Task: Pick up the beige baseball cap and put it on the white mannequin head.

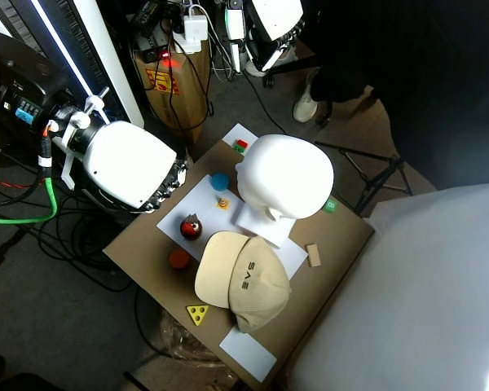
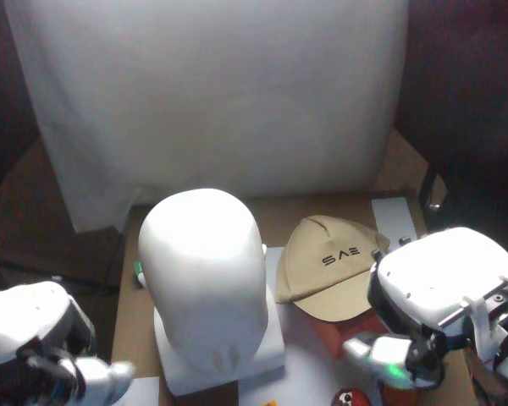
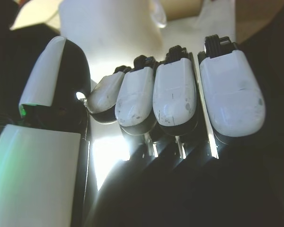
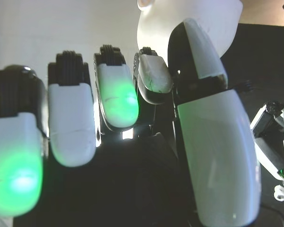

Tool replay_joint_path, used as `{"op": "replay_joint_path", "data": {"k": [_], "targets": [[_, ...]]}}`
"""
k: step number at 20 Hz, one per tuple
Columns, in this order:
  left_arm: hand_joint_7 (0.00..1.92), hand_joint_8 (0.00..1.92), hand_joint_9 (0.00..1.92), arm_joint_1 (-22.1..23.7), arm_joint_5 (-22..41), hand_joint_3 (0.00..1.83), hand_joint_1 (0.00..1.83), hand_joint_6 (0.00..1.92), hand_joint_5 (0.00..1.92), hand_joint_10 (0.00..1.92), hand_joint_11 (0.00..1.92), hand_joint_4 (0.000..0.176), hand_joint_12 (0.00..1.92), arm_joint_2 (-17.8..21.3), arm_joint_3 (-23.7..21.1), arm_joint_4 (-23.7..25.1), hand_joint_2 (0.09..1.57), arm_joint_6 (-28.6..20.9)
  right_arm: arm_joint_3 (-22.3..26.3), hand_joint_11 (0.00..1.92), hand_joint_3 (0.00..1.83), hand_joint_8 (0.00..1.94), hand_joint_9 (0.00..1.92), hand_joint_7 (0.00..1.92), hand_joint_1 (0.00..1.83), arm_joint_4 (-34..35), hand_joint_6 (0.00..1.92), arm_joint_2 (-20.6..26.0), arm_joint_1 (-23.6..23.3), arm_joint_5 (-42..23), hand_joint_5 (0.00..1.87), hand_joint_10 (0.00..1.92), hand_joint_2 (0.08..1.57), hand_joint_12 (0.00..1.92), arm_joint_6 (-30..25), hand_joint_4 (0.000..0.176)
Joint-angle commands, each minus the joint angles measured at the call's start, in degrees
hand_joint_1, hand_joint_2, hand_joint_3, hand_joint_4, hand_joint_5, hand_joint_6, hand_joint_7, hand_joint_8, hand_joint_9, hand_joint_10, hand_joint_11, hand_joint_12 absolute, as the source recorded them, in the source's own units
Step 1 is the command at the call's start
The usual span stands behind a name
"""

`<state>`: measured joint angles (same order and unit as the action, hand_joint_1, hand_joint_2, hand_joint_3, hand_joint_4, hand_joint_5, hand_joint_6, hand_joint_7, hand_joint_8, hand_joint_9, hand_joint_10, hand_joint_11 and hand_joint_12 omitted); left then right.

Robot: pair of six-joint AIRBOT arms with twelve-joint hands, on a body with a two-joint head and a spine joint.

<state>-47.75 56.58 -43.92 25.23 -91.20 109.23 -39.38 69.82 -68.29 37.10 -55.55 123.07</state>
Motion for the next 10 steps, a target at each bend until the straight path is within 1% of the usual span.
{"op": "replay_joint_path", "data": {"k": [1,2,3,4,5,8,9,10], "targets": [[0.00,0.00,0.00,0.1,2.0,0.03,0.00,0.00,0.03,0.00,0.00,0.040,0.16,0.3,0.2,3.4,1.16,-0.2,0.3,0.00,0.06,0.00,0.08,0.11,0.00,-3.8,0.01,0.2,0.1,-3.4,0.10,0.01,1.01,0.70,-0.3,0.039],[0.00,0.00,0.00,-0.1,2.0,0.02,0.00,0.00,0.03,0.00,0.00,0.032,0.16,0.3,0.2,3.8,1.16,-0.2,0.3,0.00,0.05,0.00,0.08,0.11,0.00,-3.8,0.01,0.2,0.1,-3.4,0.10,0.01,1.01,0.70,-0.3,0.030],[0.00,0.00,0.00,-0.1,2.0,0.02,0.00,0.00,0.03,0.00,0.00,0.026,0.15,0.3,0.2,4.0,1.17,-0.2,0.3,0.00,0.04,0.00,0.08,0.11,0.00,-3.8,0.00,0.2,0.1,-3.4,0.10,0.00,1.02,0.69,-0.3,0.026],[0.00,0.00,0.00,-0.3,1.6,0.02,0.00,0.00,0.02,0.00,0.00,0.006,0.15,0.3,0.3,4.5,1.17,-0.2,0.3,0.00,0.03,0.00,0.08,0.11,0.00,-3.8,0.00,0.2,0.1,-3.4,0.09,0.00,1.02,0.68,-0.3,0.005],[0.00,0.00,0.00,-0.3,1.3,0.01,0.00,0.00,0.01,0.00,0.00,0.001,0.14,0.3,0.3,5.0,1.17,-0.2,0.3,0.00,0.03,0.00,0.08,0.11,0.00,-3.8,0.00,0.2,0.1,-3.4,0.09,0.00,1.02,0.68,-0.3,0.000],[0.00,0.00,0.00,-0.5,1.3,0.00,0.00,0.00,0.03,0.00,0.00,0.000,0.07,0.5,0.7,7.3,1.17,-0.2,0.0,0.00,0.02,0.00,0.10,0.14,0.00,-4.4,0.01,0.3,0.5,-3.2,0.12,0.01,1.03,0.68,-0.5,0.000],[0.00,0.00,0.00,-0.5,1.4,0.00,0.00,0.00,0.03,0.00,0.00,0.000,0.07,0.5,0.9,7.7,1.17,-0.2,-0.4,0.00,0.02,0.01,0.10,0.14,0.00,-6.2,0.01,0.7,0.9,-1.9,0.13,0.01,1.03,0.68,-2.7,0.000],[0.00,0.00,0.00,-0.6,1.4,0.00,0.00,0.00,0.03,0.00,0.00,0.000,0.07,0.5,1.1,8.0,1.17,-0.2,-1.1,0.00,0.01,0.01,0.11,0.15,0.14,-10.6,0.01,1.7,1.8,0.8,0.13,0.01,1.03,0.67,-8.5,0.000]]}}
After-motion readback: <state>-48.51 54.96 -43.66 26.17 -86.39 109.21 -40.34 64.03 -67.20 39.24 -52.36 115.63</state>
